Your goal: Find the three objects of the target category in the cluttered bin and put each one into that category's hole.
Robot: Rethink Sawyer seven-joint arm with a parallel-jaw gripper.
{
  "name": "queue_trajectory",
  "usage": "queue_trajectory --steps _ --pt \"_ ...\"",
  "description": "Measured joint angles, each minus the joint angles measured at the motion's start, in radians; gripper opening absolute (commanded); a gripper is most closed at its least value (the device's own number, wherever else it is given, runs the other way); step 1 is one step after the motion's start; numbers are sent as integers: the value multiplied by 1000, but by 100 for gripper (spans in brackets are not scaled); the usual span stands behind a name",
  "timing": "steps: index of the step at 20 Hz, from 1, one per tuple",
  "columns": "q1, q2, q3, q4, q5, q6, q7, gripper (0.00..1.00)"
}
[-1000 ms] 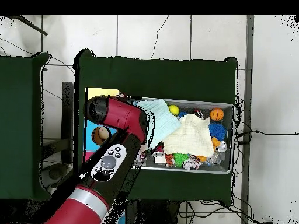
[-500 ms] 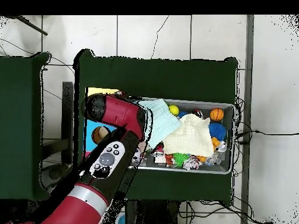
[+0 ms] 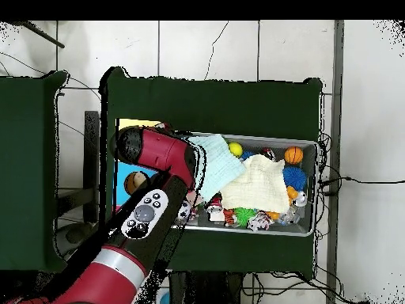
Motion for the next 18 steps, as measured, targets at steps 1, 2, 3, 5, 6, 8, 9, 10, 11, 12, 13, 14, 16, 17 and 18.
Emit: queue_trajectory --steps 1,2,3,5,6,8,9,10,11,12,13,14,16,17,18 --pt "0 0 0 0 0 0 0 100" --pt "0 0 0 0 0 0 0 100" --pt "0 0 0 0 0 0 0 100" --pt "0 0 0 0 0 0 0 100" --pt "0 -1 0 0 0 0 0 100" --pt "0 -1 0 0 0 0 0 100" --pt "0 -2 0 0 -1 0 0 100" --pt "0 -2 0 0 -1 0 0 100" --pt "0 -4 0 1 -1 0 0 100" --pt "0 -5 0 1 -1 0 0 100" --pt "0 -6 0 1 -1 0 0 100" --pt "0 -8 0 1 -1 0 0 100" --pt "0 -13 0 2 -1 0 0 100" --pt "0 -15 0 2 -1 0 0 100" --pt "0 -17 0 2 -1 0 0 100"
